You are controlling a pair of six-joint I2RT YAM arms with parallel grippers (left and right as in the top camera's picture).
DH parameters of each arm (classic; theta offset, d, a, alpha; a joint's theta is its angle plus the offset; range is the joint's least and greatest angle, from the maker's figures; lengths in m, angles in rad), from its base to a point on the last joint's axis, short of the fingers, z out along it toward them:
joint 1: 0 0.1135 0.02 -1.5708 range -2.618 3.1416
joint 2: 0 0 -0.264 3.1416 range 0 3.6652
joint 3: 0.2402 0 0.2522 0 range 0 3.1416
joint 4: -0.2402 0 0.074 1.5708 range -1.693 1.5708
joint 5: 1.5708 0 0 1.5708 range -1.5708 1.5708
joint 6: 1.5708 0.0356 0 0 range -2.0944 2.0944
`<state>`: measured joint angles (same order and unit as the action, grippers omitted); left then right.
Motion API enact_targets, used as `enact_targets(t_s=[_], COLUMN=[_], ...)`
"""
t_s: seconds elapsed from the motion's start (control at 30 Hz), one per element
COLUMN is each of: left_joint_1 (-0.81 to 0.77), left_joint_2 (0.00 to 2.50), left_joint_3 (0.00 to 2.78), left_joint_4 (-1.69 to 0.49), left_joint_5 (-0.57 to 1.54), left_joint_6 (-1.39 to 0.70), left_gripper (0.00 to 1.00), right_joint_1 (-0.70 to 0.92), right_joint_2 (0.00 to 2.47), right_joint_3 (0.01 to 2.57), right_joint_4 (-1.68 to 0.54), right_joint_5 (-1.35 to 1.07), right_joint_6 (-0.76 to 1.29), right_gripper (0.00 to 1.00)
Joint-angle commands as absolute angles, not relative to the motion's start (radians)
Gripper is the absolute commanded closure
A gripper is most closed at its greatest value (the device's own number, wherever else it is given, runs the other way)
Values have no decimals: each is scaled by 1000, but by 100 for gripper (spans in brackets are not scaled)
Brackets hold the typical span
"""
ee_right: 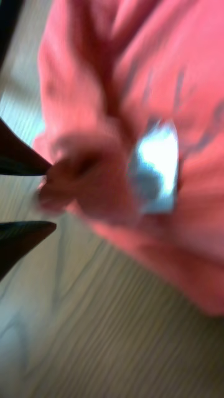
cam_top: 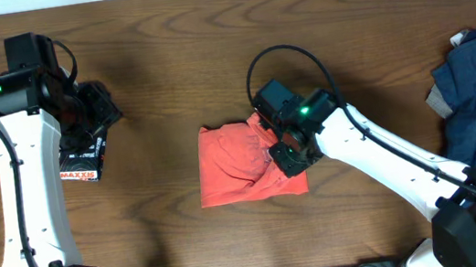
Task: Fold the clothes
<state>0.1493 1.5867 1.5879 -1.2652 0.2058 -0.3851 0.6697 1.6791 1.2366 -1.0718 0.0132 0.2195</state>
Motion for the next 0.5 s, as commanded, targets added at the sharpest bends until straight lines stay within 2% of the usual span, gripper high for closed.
enact_targets(t_s=[0.0,0.1,0.2,0.33,0.47], left_joint_1=[139,112,72,16,-31], left_joint_2=[1586,1586,1587,1594,1616], left_joint_3=[1573,1573,1572,1562,1527], left_joint_4=[-1283,-1283,-1279,-1254,-1211], left_joint_5=[205,220,226,225,238], left_joint_6=[-352,-340,-321,-307,-307], left_gripper=[39,39,39,39,39], right_joint_1=[650,627,599,578,582], right_joint_2=[1687,1687,1687,1656,1614], right_joint_3=[1178,1122,1101,1181,1294], right_joint_4=[-1066,-1048,-1036,-1039,-958], right_joint_5=[123,139,138,62,-213], right_joint_6=[293,337,404,397,218], right_gripper=[73,72,86,83,76])
